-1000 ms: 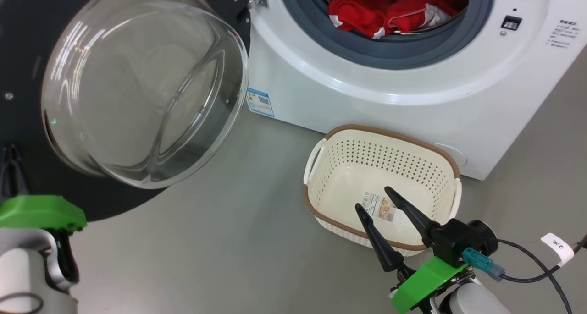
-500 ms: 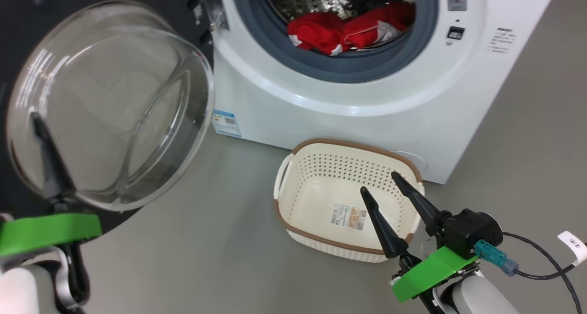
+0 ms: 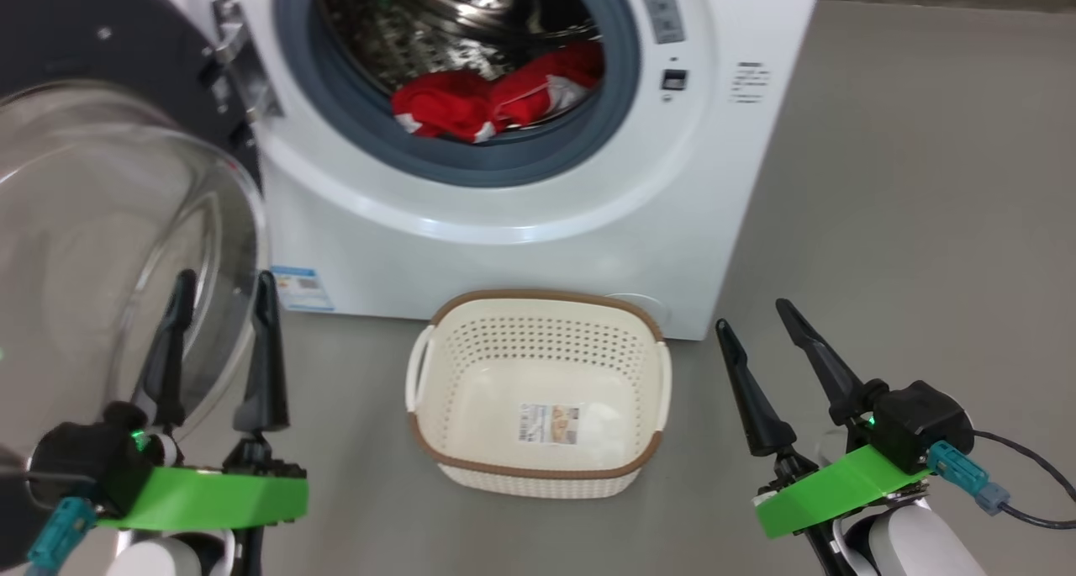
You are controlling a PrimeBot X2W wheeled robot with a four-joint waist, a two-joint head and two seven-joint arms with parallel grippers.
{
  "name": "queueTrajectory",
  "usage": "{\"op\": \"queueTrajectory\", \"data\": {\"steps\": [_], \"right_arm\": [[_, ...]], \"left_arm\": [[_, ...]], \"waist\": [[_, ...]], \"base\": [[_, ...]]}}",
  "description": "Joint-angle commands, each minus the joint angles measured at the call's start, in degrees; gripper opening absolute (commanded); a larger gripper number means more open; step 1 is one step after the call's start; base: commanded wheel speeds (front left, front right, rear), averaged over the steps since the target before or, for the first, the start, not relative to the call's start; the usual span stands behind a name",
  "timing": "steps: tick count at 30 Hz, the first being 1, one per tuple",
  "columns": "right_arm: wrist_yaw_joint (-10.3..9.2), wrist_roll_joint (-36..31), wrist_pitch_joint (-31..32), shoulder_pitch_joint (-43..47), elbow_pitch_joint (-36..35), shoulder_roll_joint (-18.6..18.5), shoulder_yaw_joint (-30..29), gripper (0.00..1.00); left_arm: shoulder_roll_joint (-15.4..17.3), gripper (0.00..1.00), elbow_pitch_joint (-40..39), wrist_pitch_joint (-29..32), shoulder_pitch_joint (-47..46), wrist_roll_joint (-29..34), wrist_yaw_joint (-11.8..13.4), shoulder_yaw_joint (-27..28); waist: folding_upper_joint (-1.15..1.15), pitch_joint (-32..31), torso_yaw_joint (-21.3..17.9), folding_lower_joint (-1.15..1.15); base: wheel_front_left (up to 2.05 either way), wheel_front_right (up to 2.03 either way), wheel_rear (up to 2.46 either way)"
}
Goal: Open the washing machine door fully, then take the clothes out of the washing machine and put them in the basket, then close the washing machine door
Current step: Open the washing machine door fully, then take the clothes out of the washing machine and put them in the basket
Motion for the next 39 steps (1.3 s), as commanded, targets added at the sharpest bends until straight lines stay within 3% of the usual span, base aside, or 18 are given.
{"op": "queueTrajectory", "data": {"steps": [1,12,18,28,39], "right_arm": [[0.36,-0.84,-0.38,-0.51,-1.95,0.28,0.38,1.00],[0.36,-3.33,-0.38,1.67,-2.38,0.28,-1.50,1.00],[0.36,-3.69,-0.38,3.69,-1.85,0.29,-2.22,1.00],[0.36,-6.19,-0.38,7.29,-3.16,0.29,-5.58,1.00],[0.36,-7.34,-0.38,10.32,-3.76,0.12,-7.06,1.00]], "left_arm": [[1.77,1.00,-0.97,-0.18,0.12,-0.31,-0.63,0.90],[2.87,1.00,-0.89,-0.19,7.61,-6.25,-1.18,0.20],[2.86,1.00,0.67,-0.26,10.60,-5.25,-0.84,3.06],[2.94,1.00,5.62,-0.27,13.28,-1.19,-0.92,3.17],[2.16,1.00,8.63,-0.28,14.78,-2.32,-1.10,3.17]], "waist": [[0.00,-1.48,-4.31,0.00],[0.00,-2.76,-12.90,0.00],[0.00,-3.26,-15.61,0.00],[0.00,-5.01,-16.46,0.00],[0.00,-6.79,-16.40,0.00]], "base": [[0.00,0.00,0.00],[0.00,0.00,0.00],[0.00,0.00,0.00],[0.00,0.00,0.00],[0.00,0.00,0.00]]}}
